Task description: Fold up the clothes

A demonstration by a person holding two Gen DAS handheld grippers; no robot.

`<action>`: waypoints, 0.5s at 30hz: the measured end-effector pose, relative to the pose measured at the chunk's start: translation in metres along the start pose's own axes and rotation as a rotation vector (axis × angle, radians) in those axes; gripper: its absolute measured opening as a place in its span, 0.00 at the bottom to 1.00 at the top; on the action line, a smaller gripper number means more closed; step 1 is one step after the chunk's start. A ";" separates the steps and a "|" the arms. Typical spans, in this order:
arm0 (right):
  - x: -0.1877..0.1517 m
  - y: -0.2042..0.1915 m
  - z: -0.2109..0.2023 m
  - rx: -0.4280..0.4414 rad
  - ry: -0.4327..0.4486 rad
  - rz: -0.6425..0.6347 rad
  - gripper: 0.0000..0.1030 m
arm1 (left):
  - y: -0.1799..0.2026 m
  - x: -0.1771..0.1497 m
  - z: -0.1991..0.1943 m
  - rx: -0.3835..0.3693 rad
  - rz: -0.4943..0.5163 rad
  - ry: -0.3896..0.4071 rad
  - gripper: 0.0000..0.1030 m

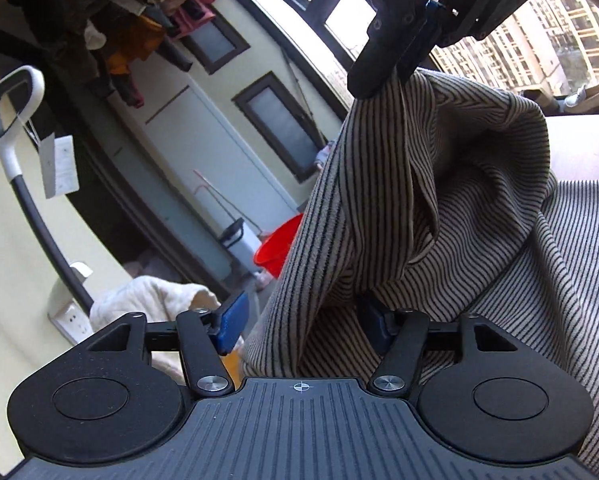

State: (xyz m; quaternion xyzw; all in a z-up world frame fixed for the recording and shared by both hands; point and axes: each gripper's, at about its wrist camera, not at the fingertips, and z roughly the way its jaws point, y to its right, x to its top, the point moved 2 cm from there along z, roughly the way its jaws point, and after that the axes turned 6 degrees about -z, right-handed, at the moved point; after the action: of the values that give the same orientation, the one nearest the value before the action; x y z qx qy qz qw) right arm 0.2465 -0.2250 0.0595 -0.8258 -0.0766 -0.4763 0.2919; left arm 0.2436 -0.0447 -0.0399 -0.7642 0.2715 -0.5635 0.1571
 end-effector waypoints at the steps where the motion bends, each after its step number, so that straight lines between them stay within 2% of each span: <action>1: -0.001 -0.003 -0.006 -0.035 0.030 -0.064 0.06 | -0.001 0.001 0.004 0.012 -0.014 -0.009 0.29; 2: -0.003 -0.008 -0.015 -0.084 0.067 -0.161 0.08 | -0.006 0.003 0.007 0.022 -0.047 -0.017 0.16; 4: -0.013 -0.018 -0.028 -0.174 0.117 -0.370 0.25 | -0.027 0.008 0.009 -0.009 -0.174 -0.041 0.14; 5: -0.022 -0.022 -0.031 -0.212 0.127 -0.464 0.46 | -0.041 0.011 0.010 -0.038 -0.247 -0.058 0.14; 6: -0.030 -0.025 -0.034 -0.249 0.138 -0.557 0.57 | -0.053 0.013 0.011 -0.059 -0.308 -0.073 0.14; 8: -0.050 -0.031 -0.030 -0.279 0.105 -0.703 0.58 | -0.068 0.017 0.013 -0.072 -0.361 -0.086 0.14; 10: -0.075 -0.035 -0.018 -0.293 0.043 -0.825 0.58 | -0.073 0.019 0.016 -0.067 -0.365 -0.091 0.14; 13: -0.109 -0.039 0.013 -0.386 -0.008 -1.026 0.57 | -0.076 0.018 0.019 -0.069 -0.376 -0.102 0.15; 15: -0.119 -0.037 0.036 -0.443 -0.025 -1.095 0.57 | -0.077 0.017 0.019 -0.079 -0.389 -0.109 0.15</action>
State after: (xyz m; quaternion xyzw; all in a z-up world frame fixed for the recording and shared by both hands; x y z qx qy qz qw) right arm 0.1949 -0.1570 -0.0376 -0.7131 -0.3938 -0.5524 -0.1767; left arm 0.2838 0.0063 0.0092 -0.8372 0.1317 -0.5300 0.0294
